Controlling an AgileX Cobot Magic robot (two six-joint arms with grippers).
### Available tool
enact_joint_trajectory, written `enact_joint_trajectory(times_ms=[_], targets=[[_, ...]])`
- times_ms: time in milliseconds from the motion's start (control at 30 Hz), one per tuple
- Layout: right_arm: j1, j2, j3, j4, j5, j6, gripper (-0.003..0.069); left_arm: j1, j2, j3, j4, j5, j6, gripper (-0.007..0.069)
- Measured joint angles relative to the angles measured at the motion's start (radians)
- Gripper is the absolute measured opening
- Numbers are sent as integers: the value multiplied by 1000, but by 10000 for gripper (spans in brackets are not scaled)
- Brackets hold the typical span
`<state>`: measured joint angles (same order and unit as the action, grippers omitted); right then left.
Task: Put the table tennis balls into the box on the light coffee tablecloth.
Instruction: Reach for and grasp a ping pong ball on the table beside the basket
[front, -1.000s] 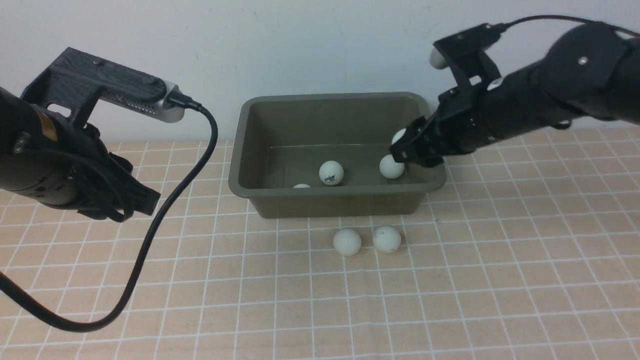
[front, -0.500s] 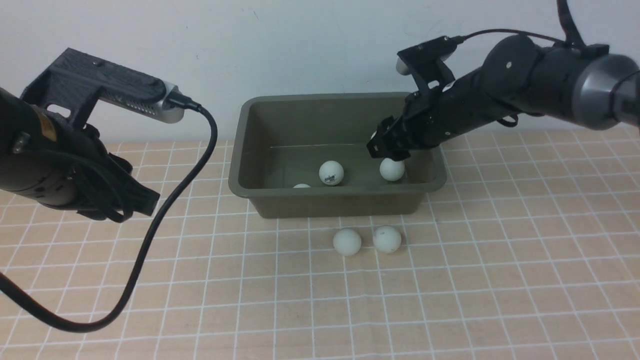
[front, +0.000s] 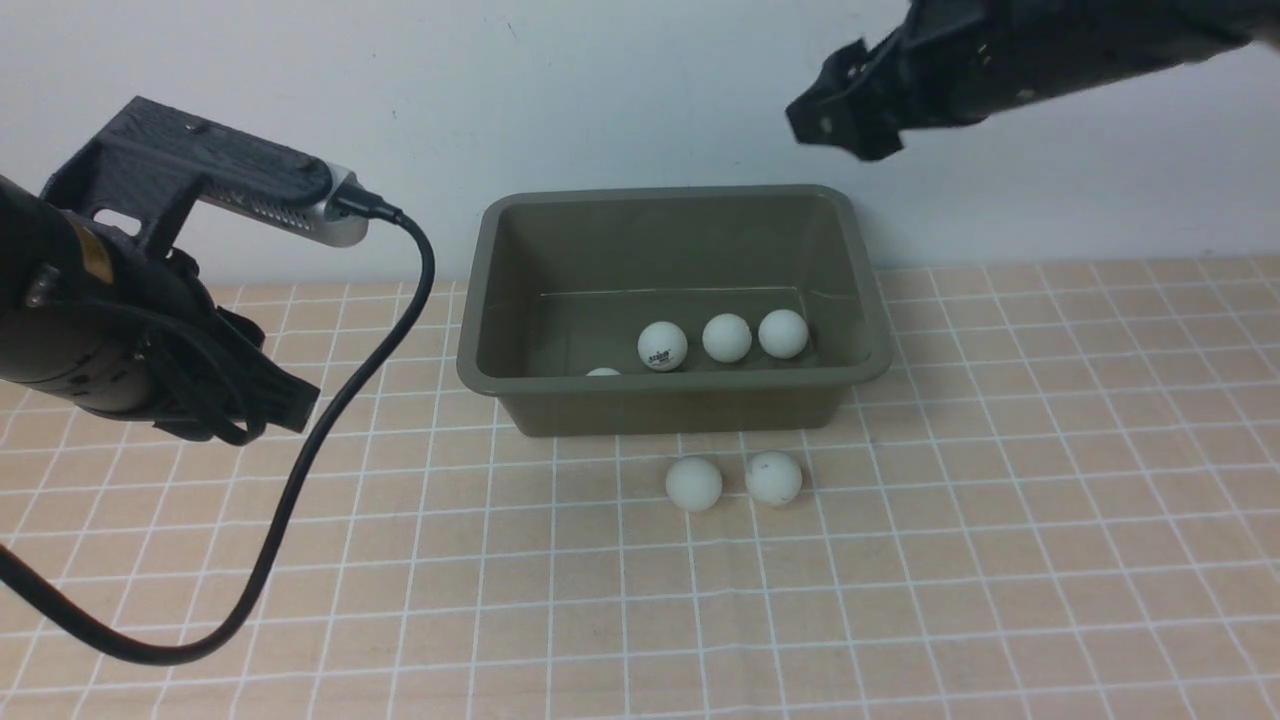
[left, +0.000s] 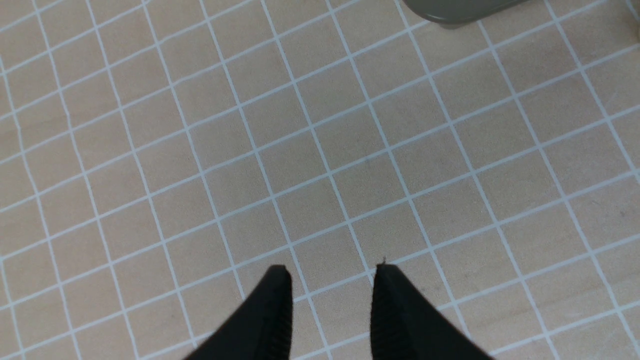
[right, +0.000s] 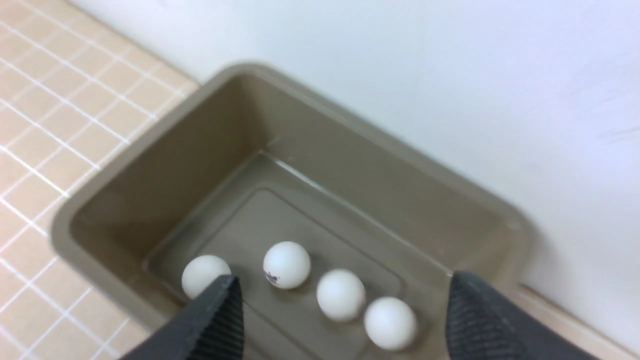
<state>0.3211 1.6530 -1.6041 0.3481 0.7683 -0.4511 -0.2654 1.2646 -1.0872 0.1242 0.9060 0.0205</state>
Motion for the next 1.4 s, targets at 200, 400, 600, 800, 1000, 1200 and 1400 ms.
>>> enact_joint_trajectory(times_ms=[200, 400, 600, 800, 1000, 1200, 1400], targets=[[0, -157, 55, -77, 134, 90, 427, 0, 0, 0, 0, 0, 0, 172], [0, -328, 325, 26, 132, 135, 418, 0, 0, 0, 0, 0, 0, 172], [0, -425, 591, 108, 11, 100, 417, 0, 0, 0, -1, 0, 0, 172], [0, -409, 751, 216, -107, -21, 417, 0, 0, 0, -1, 0, 0, 172], [0, -312, 767, 348, -177, -193, 417, 0, 0, 0, -3, 0, 0, 172], [0, -163, 767, 511, -246, -395, 417, 0, 0, 0, -4, 0, 0, 172], [0, -37, 751, 737, -274, -596, 461, 0, 0, 0, -12, 0, 0, 172]])
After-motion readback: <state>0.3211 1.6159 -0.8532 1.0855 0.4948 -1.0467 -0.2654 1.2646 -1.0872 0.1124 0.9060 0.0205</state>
